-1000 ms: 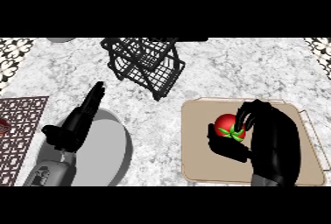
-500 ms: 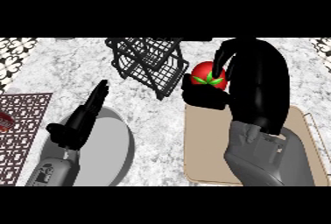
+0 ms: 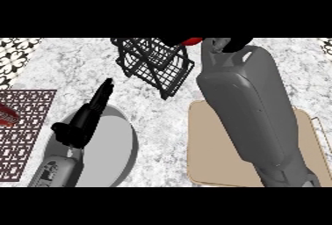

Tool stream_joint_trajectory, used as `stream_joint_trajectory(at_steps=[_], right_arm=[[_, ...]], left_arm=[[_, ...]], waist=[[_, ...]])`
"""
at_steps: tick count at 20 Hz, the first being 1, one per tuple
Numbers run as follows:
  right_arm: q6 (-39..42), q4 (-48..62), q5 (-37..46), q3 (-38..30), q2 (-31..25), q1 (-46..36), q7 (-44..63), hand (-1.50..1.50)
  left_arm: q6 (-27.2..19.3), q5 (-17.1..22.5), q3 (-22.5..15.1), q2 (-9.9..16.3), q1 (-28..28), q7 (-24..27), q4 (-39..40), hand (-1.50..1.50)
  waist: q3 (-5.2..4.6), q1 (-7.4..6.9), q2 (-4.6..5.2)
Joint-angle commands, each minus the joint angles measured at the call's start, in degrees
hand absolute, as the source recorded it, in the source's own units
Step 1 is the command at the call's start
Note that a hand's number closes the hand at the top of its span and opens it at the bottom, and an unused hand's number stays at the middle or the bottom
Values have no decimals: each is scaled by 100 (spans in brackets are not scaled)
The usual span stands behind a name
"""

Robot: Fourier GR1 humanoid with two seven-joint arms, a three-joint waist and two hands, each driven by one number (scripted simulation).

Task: Pick the tomato from the tray and place it in the tiered basket

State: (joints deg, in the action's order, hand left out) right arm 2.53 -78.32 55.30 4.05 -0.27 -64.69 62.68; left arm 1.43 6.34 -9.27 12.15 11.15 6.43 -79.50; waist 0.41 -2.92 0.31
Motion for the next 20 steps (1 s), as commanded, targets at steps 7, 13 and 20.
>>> stream_joint_trajectory(at_steps=[7, 13, 20], right_arm=[[-1147, 3067, -502, -591, 26, -1599, -200, 150], [-1893, 4273, -698, -774, 26, -1865, -875, 150], [-2574, 5026, -1570, -1056, 27, -2144, -1561, 150]], left_arm=[[88, -59, -200, -169, -27, -186, 225, 0], [199, 2, -211, -182, -99, -127, 267, 0], [180, -16, -93, -143, 8, -76, 387, 0]], waist=[[-57, -185, 102], [-59, -251, 153], [-56, -257, 146]])
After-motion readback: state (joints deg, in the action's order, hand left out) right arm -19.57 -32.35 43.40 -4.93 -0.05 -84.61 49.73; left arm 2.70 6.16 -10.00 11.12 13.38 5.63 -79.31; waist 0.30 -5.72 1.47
